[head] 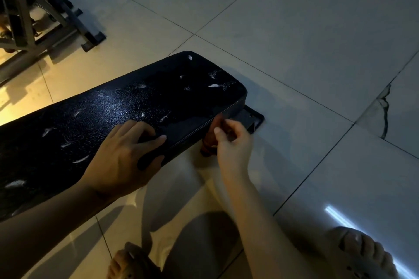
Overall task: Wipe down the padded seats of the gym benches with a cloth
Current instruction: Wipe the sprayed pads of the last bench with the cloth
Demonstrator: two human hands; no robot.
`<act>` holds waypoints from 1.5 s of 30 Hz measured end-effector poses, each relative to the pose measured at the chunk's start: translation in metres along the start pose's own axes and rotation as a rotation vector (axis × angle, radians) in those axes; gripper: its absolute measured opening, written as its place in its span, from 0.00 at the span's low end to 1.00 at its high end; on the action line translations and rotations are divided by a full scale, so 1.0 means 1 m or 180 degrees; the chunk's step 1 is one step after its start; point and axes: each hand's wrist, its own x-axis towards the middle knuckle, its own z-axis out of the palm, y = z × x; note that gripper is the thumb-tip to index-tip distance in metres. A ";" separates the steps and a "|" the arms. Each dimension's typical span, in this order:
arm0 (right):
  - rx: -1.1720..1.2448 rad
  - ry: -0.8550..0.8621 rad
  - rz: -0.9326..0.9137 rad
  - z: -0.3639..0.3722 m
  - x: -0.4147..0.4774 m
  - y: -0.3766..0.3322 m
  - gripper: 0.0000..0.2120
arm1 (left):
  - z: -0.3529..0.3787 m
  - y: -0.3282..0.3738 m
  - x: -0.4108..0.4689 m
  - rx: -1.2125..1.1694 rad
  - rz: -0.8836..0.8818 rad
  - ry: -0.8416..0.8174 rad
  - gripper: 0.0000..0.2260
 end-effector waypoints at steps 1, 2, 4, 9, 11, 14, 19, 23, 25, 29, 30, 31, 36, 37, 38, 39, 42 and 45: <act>0.0036 0.0179 0.0045 0.000 0.007 -0.002 0.10 | 0.000 0.000 0.000 0.0004 -0.0013 -0.0019 0.21; 0.0167 0.0387 0.0190 0.000 0.020 -0.004 0.09 | 0.000 0.000 0.000 0.0011 -0.0032 -0.0029 0.21; 0.0607 0.0800 0.0616 -0.002 0.049 -0.012 0.09 | 0.000 0.001 0.000 0.0021 -0.0056 -0.0043 0.21; 0.0733 0.0302 0.0675 0.003 0.015 -0.019 0.11 | -0.001 0.001 0.000 0.0052 -0.0027 -0.0045 0.21; 0.0757 0.0009 0.0542 0.004 -0.008 -0.014 0.13 | 0.000 0.000 0.000 0.0032 -0.0014 -0.0038 0.21; 0.0865 0.0434 0.0767 0.003 0.016 -0.013 0.10 | -0.001 0.000 0.001 -0.0002 -0.0035 -0.0060 0.21; 0.1239 0.0885 0.1246 -0.002 0.067 -0.017 0.08 | -0.002 0.000 0.001 0.0024 -0.0021 -0.0092 0.22; 0.0654 0.0708 0.0663 0.007 0.045 -0.023 0.13 | -0.001 0.001 0.002 0.0049 -0.0030 -0.0094 0.22; 0.0322 0.0800 0.0609 0.006 0.055 -0.022 0.10 | -0.001 0.000 0.002 0.0036 -0.0025 -0.0100 0.22; 0.0312 0.0576 0.0609 0.009 0.035 -0.018 0.10 | 0.000 0.000 0.000 0.0039 -0.0043 -0.0098 0.22; 0.0374 0.0401 0.0617 0.011 0.022 -0.014 0.09 | 0.000 0.000 0.000 0.0047 -0.0033 -0.0098 0.23; 0.0428 0.0250 0.0644 0.014 0.010 -0.012 0.09 | 0.000 0.000 0.001 0.0049 -0.0027 -0.0097 0.23; 0.1235 0.1047 0.1219 0.008 0.046 -0.018 0.11 | -0.002 0.001 0.003 0.0025 -0.0063 -0.0109 0.23; 0.1199 0.1159 0.1271 0.005 0.058 -0.021 0.11 | -0.001 0.001 0.002 0.0028 -0.0059 -0.0116 0.23; 0.1114 0.1154 0.1242 0.005 0.062 -0.024 0.11 | -0.001 0.001 0.001 0.0027 -0.0058 -0.0117 0.23; 0.1039 0.1068 0.1193 0.007 0.057 -0.027 0.10 | -0.001 0.000 0.001 0.0029 -0.0053 -0.0122 0.22; 0.0925 0.0461 0.1107 0.020 0.008 -0.026 0.07 | 0.000 -0.001 0.001 0.0071 -0.0024 -0.0117 0.23; 0.1093 0.0159 0.1048 0.023 -0.019 -0.020 0.06 | 0.000 -0.001 0.001 0.0033 -0.0038 -0.0122 0.23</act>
